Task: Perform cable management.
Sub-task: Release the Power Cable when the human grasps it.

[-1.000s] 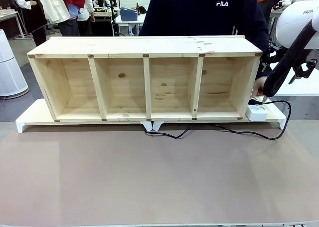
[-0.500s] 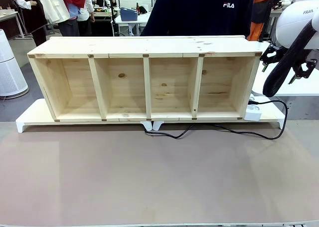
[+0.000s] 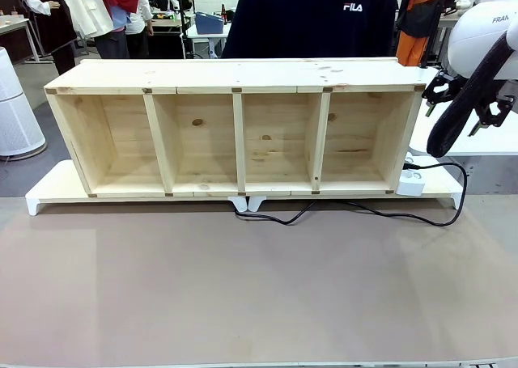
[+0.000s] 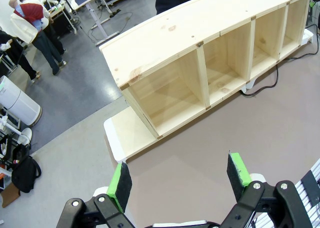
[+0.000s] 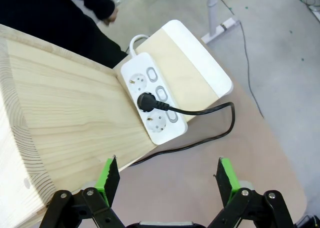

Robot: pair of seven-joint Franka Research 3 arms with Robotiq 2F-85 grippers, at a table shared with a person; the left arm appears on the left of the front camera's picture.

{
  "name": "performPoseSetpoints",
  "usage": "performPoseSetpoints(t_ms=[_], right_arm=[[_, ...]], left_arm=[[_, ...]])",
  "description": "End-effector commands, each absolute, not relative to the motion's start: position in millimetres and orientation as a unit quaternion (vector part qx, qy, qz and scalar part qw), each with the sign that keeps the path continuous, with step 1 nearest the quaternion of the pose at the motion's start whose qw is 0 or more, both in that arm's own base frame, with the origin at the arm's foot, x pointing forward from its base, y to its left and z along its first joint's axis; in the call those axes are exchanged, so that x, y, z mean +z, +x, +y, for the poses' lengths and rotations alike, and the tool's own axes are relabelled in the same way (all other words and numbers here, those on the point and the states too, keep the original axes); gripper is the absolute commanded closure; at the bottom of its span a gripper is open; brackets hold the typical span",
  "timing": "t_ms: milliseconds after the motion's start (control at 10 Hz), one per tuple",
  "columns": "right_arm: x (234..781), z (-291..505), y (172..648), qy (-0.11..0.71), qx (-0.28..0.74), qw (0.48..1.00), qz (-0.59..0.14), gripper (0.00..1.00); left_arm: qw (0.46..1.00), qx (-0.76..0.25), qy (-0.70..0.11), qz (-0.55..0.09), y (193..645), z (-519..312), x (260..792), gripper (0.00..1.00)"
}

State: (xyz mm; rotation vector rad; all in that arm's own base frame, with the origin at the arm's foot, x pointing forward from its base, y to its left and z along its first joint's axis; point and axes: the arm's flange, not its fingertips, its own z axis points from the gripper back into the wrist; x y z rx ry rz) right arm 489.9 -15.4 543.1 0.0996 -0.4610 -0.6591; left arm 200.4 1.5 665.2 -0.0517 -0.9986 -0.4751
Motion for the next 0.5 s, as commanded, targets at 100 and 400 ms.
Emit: performPoseSetpoints(t_ms=[100, 400], right_arm=[[542.5, -15.1, 489.9, 0.049, -0.318, 0.92, -0.223, 0.0], [542.5, -15.1, 489.9, 0.049, -0.318, 0.92, -0.223, 0.0]], left_arm=[[0.85, -0.22, -0.03, -0.478, 201.7, -0.4, 665.3, 0.0], [0.85, -0.22, -0.03, -0.478, 201.7, -0.4, 665.3, 0.0]])
